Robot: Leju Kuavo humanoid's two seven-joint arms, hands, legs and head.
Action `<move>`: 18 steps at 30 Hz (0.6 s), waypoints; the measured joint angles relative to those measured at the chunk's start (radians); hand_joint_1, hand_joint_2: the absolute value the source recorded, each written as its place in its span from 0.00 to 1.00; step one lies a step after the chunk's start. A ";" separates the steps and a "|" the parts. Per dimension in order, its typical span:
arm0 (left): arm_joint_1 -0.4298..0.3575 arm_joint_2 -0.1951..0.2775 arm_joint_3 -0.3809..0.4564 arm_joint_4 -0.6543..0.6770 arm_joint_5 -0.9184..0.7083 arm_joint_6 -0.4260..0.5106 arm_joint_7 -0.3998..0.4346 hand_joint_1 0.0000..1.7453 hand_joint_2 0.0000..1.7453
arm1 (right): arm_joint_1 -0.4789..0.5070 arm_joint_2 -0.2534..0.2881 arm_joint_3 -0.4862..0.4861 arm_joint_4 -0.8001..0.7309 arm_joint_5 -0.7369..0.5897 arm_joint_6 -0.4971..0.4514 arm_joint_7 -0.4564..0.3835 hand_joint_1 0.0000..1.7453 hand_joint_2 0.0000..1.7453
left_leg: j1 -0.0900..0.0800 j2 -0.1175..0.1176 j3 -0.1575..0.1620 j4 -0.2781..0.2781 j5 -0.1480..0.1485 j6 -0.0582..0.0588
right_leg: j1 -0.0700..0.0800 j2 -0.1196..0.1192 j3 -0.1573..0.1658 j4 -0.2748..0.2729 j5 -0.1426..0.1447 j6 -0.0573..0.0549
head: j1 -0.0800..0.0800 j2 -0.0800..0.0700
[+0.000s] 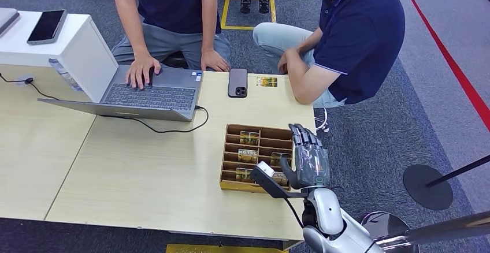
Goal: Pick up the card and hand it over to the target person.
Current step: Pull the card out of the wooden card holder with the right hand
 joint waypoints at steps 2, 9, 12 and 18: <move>0.002 0.000 0.000 0.000 0.000 -0.001 0.001 0.00 0.00 | 0.003 0.002 0.002 0.002 -0.004 0.001 -0.002 0.39 1.00 | 0.000 0.000 0.000 0.000 0.000 0.000 | 0.000 0.000 0.000 0.000 0.000 0.000 | 0.000 0.000; -0.006 -0.004 -0.001 -0.002 -0.005 -0.006 0.004 0.00 0.00 | -0.011 0.037 0.029 0.068 -0.040 0.011 -0.044 0.30 1.00 | 0.000 0.000 0.000 0.000 0.000 0.000 | 0.000 0.001 0.000 0.000 0.000 0.000 | 0.000 0.000; -0.007 -0.006 -0.002 -0.002 -0.006 -0.007 0.005 0.00 0.00 | -0.014 0.043 0.032 0.082 -0.045 0.010 -0.049 0.40 1.00 | 0.000 0.001 0.001 -0.001 0.001 0.000 | 0.000 0.001 0.001 -0.001 0.001 -0.001 | 0.000 0.000; -0.006 -0.006 -0.004 -0.002 -0.009 -0.009 0.007 0.00 0.00 | -0.014 0.042 0.031 0.087 -0.051 0.008 -0.052 0.45 1.00 | 0.000 0.002 0.002 -0.002 0.000 0.000 | 0.000 0.002 0.001 -0.001 0.001 -0.001 | 0.000 0.000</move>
